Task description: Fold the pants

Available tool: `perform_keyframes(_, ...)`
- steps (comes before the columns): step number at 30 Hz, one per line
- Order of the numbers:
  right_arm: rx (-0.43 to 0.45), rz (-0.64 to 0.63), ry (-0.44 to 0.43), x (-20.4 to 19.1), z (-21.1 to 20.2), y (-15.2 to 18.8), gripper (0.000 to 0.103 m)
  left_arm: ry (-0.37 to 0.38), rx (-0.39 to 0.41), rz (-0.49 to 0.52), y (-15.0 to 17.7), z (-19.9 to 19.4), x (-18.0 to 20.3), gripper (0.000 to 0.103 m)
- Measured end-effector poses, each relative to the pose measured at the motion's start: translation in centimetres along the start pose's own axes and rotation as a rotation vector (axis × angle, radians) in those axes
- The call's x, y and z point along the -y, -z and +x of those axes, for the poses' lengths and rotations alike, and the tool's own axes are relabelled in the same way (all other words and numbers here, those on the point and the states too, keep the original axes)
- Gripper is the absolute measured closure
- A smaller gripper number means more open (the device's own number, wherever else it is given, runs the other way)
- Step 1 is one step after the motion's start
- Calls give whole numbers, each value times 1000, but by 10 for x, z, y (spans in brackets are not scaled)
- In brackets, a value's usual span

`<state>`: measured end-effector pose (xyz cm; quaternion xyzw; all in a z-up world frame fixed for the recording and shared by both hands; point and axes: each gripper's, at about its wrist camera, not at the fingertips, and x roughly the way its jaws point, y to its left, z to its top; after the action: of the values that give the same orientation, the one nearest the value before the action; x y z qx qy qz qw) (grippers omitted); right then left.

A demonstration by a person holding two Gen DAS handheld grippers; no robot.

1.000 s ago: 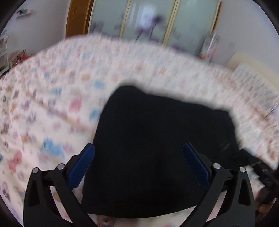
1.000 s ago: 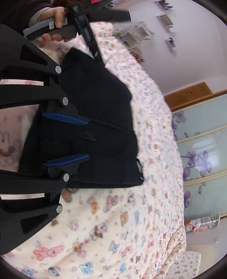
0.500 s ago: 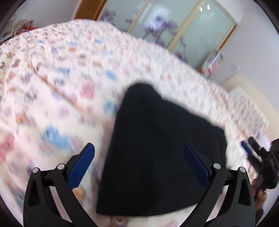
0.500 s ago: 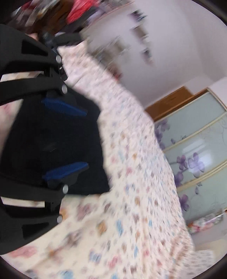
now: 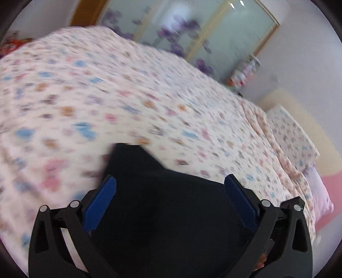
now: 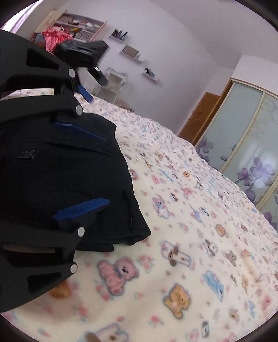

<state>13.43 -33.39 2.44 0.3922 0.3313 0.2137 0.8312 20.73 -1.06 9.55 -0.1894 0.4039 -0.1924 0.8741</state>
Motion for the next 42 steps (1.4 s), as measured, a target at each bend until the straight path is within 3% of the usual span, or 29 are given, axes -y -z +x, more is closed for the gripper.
perform_keyframes(2,-7,-17,-5,-1,1,-2,45,-12,-61,-4,-4,25,8,2)
perform_keyframes(3,-7,-14,-8,-1,0,-2,45,-57,-88,-25,-5,41,7,2)
perform_keyframes(5,-9,-12,-16,-1,-2,-4,45,-87,-133,-121,-5,66,-10,2)
perform_keyframes(9,-9,-27,-8,-2,2,-6,45,-72,-90,-183,-5,72,-19,2)
perform_keyframes(13,-7,-22,-6,-4,6,-7,42,184,61,-138,-10,37,-5,2)
perform_keyframes(15,-4,-12,-13,-4,7,-8,40,221,64,-155,-12,40,-3,2)
perform_keyframes(16,-3,-18,-11,-4,7,-8,40,181,25,-175,-11,50,-7,2)
perform_keyframes(17,-4,-36,-1,-6,8,-7,40,84,-42,-199,-11,67,-12,2)
perform_keyframes(18,-6,-58,1,-8,9,-7,40,-6,-137,-215,-7,88,-22,10)
perform_keyframes(20,-20,-112,-4,-12,11,-8,31,-12,-107,-182,-4,83,-20,12)
perform_keyframes(22,-30,-135,-56,-13,7,-12,19,40,-84,-148,-2,59,-13,5)
perform_keyframes(24,23,-133,-89,-12,-8,-19,15,75,-88,-120,2,29,-14,2)
perform_keyframes(26,96,-134,-103,-9,-28,-27,15,49,-98,-85,5,1,-15,2)
perform_keyframes(28,89,-103,-66,-8,-40,-32,15,-36,-137,-34,12,-23,-26,2)
perform_keyframes(30,24,-116,9,-16,-49,-33,15,-117,-159,31,20,-39,-33,2)
perform_keyframes(33,-66,-159,96,-29,-57,-26,15,-156,-137,86,28,-59,-46,2)
perform_keyframes(35,-166,-137,119,-27,-52,-19,15,-137,-136,72,35,-64,-57,2)
perform_keyframes(38,-242,-94,148,-19,-50,-9,15,-130,-152,18,41,-58,-68,2)
perform_keyframes(42,-348,-16,134,-7,-43,4,15,-213,-246,28,46,-36,-73,2)
